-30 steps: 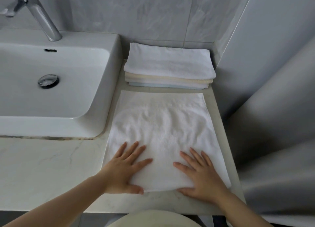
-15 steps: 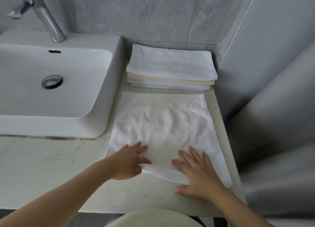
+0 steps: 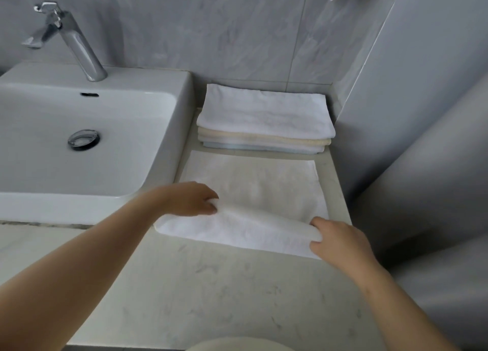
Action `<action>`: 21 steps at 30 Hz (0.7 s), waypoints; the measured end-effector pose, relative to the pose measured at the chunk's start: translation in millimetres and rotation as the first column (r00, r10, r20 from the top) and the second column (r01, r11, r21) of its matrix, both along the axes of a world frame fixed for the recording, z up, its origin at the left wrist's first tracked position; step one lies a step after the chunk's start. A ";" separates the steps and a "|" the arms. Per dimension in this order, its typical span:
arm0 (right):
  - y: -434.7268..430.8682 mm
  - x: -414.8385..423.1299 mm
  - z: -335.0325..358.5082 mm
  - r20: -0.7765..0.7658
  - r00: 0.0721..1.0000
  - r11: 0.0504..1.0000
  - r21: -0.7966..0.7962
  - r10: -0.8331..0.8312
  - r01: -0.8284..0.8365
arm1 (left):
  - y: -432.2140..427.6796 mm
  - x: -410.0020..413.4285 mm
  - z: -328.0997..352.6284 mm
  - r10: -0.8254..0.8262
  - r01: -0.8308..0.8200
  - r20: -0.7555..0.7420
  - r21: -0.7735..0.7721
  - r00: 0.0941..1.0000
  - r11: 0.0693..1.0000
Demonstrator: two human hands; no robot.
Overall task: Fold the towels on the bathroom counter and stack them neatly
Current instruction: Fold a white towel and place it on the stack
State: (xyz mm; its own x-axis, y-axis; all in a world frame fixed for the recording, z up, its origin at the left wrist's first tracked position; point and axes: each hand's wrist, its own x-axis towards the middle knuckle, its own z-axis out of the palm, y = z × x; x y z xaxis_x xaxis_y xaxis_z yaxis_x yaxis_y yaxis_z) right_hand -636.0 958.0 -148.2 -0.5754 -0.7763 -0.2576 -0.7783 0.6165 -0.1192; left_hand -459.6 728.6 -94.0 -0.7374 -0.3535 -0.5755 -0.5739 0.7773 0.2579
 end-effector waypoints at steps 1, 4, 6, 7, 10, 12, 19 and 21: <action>-0.1 -4.7 1.5 -0.014 0.999 0.999 -0.015 -0.040 0.039 | -5.0 -1.6 3.9 -0.008 0.008 0.004 -0.023 1.000 1.000; -1.2 -17.6 7.6 0.015 0.987 0.983 -0.093 -0.160 0.161 | -22.8 -5.4 12.2 -0.055 0.055 -0.010 -0.058 0.998 0.997; -2.7 -26.4 13.3 0.148 0.959 0.944 -0.195 -0.240 0.266 | -35.6 -8.8 16.0 -0.065 0.062 -0.048 -0.069 0.997 0.996; -4.1 -30.2 16.3 0.222 0.939 0.912 -0.260 -0.263 0.317 | -41.2 -11.2 18.3 -0.056 0.051 -0.067 -0.075 0.996 0.996; -12.7 -38.9 24.0 0.431 0.859 0.761 -0.447 -0.277 0.470 | -56.6 -19.8 24.9 -0.043 0.025 -0.140 -0.128 0.989 0.992; -21.1 -41.0 27.8 0.572 0.775 0.635 -0.500 -0.268 0.589 | -66.4 -25.8 27.2 -0.039 0.004 -0.182 -0.189 0.983 0.982; -55.0 -57.2 20.9 0.792 0.566 0.440 -0.434 -0.229 0.786 | -91.0 -50.0 12.1 0.002 -0.074 -0.222 -0.315 0.975 0.946; -66.1 -65.2 16.2 0.803 0.546 0.437 -0.413 -0.238 0.799 | -98.0 -57.6 7.0 0.012 -0.089 -0.223 -0.337 0.975 0.937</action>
